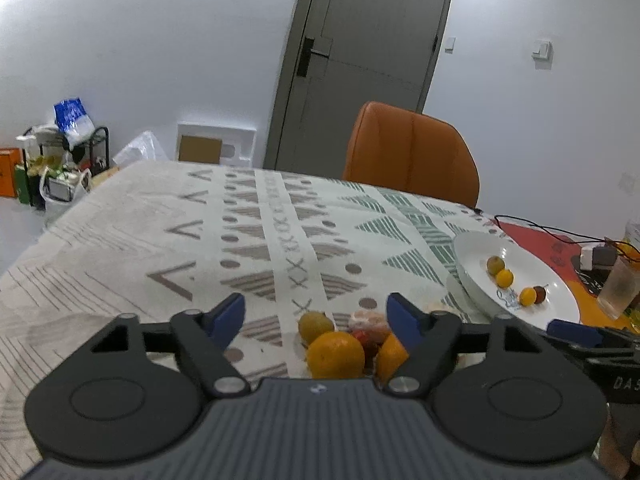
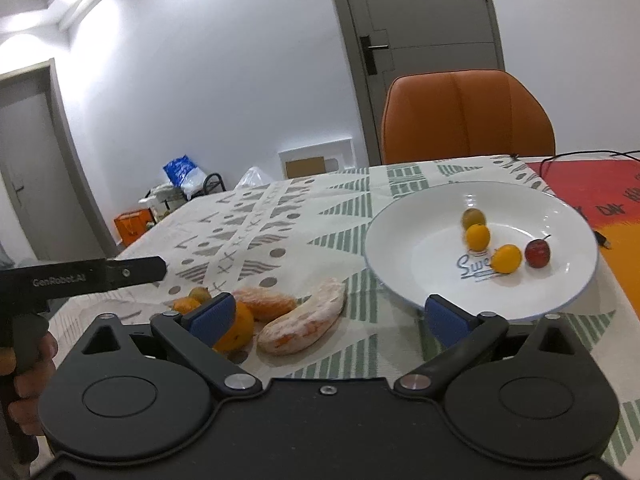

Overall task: Organize fruits
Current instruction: 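Move both open grippers back to the fruit pile, then grasp a large orange with the left gripper and lift it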

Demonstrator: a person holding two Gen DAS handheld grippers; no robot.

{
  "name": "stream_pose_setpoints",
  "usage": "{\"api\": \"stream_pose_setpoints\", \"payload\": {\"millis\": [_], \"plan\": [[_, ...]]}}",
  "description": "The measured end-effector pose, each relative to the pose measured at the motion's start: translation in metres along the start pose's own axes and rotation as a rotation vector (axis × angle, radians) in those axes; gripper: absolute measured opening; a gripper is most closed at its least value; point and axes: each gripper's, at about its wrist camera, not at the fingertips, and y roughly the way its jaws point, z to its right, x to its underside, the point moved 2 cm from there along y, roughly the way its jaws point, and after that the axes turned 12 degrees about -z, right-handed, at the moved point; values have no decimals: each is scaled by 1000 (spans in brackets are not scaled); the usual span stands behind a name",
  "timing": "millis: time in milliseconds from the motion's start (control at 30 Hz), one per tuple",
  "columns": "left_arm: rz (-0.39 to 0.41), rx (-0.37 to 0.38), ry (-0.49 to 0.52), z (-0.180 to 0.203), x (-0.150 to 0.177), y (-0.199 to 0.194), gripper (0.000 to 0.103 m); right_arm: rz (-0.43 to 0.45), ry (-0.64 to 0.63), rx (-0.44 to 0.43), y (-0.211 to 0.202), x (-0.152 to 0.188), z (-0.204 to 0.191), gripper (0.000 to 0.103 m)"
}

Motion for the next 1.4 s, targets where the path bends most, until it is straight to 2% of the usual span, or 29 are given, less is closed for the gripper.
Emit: {"api": "stream_pose_setpoints", "payload": {"millis": [233, 500, 633, 967, 1233, 1400], "plan": [[-41, 43, -19, -5, 9, 15, 58, -50, -10, 0, 14, 4, -7, 83], [-78, 84, -37, -9, 19, 32, 49, -97, -32, 8, 31, 5, -15, 76], [-83, 109, -58, -14, 21, 35, 36, -111, -41, 17, 38, 4, -19, 75], [-38, 132, -135, -28, 21, 29, 36, -148, -73, 36, 56, 2, -33, 74], [-7, 132, -168, -35, 20, 25, 36, -157, -113, 74, 67, -2, -44, 77], [-6, 134, -170, -36, 20, 25, 36, -152, -116, 100, 69, -4, -45, 74]]}}
